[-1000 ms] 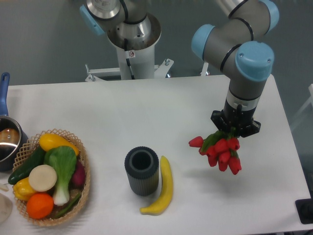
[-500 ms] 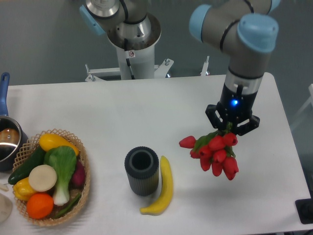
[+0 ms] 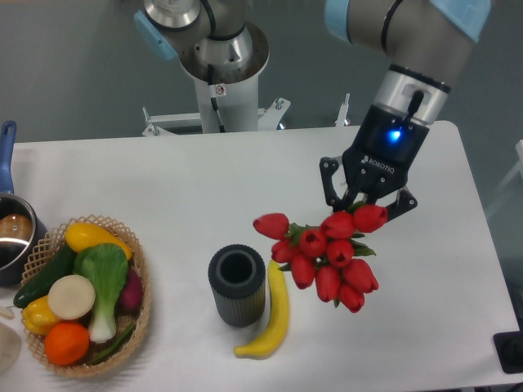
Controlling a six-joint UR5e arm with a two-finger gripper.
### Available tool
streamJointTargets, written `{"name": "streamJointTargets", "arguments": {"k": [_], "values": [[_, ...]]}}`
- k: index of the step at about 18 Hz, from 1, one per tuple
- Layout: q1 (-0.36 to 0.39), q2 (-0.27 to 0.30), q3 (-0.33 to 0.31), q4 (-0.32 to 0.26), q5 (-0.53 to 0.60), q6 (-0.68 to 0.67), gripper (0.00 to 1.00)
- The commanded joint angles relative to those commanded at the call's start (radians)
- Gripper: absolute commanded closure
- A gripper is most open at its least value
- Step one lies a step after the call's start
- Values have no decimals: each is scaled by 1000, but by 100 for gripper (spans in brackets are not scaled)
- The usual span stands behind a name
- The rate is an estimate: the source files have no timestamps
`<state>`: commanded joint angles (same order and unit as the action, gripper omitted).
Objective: Insert the flowers into the vase
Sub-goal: 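Carry the red tulips toward the dark grey vase and over its opening, then lower the tulip stems down into the dark grey vase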
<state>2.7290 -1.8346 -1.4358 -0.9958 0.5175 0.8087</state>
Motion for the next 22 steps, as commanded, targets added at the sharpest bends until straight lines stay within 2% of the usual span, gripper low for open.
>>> {"name": "streamJointTargets", "arguments": {"k": [2,6,13,20,22], "values": [[0,-2,-5,63,-97,-22,100],[-31,-9,-5,82,-175,-22,100],[-120,-38,-8,85,-186,-20,100],[-121,-61,-15,88,-182,-14,100],[-121,-72,-29,120,-174,-13,99]]}}
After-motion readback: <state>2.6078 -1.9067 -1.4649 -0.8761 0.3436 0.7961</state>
